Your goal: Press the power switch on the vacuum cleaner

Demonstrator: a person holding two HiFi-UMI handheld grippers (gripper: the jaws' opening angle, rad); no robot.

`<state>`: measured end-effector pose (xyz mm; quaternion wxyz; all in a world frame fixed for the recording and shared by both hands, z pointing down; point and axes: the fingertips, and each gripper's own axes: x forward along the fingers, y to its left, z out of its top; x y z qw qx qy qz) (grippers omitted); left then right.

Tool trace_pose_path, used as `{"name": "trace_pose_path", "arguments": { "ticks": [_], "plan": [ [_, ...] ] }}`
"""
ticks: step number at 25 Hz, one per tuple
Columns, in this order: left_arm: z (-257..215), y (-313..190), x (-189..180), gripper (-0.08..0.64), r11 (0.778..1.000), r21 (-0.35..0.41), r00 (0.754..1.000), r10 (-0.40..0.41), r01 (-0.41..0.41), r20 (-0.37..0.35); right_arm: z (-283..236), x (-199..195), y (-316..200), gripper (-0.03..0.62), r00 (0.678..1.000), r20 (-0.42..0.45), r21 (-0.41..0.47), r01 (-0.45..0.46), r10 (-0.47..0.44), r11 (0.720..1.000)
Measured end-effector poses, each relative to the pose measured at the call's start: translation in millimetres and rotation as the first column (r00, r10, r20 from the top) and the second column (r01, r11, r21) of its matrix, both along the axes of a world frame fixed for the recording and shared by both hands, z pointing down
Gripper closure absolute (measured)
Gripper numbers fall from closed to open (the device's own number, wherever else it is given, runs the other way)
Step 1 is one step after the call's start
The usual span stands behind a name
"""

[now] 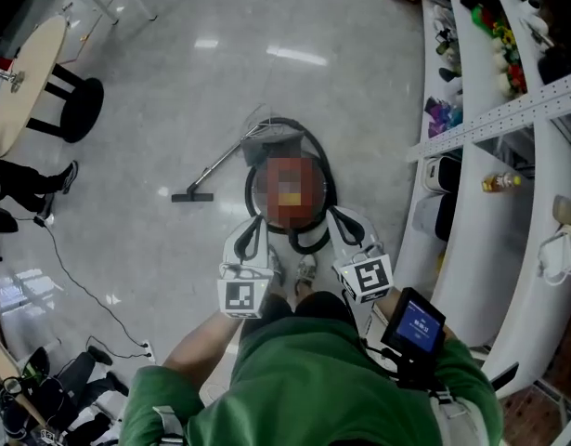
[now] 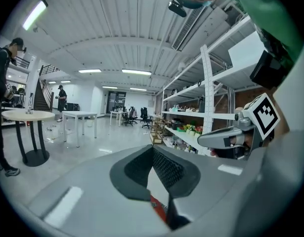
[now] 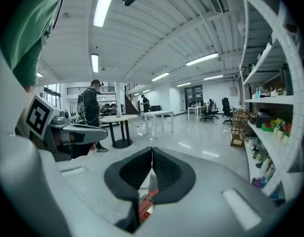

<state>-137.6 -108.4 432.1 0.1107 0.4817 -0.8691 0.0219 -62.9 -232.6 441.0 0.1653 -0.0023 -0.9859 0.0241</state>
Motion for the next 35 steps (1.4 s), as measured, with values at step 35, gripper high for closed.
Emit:
{"name": "trace_pose_path", "arguments": {
  "ticks": [35],
  "plan": [
    [-124.2,44.4,121.2,0.552,0.986,0.162,0.993,0.011,-0.03,0.115,-146.6,110.3,75.3,0.589,0.946,0.323,0.013,-0.022,0.017,1.0]
  ]
}}
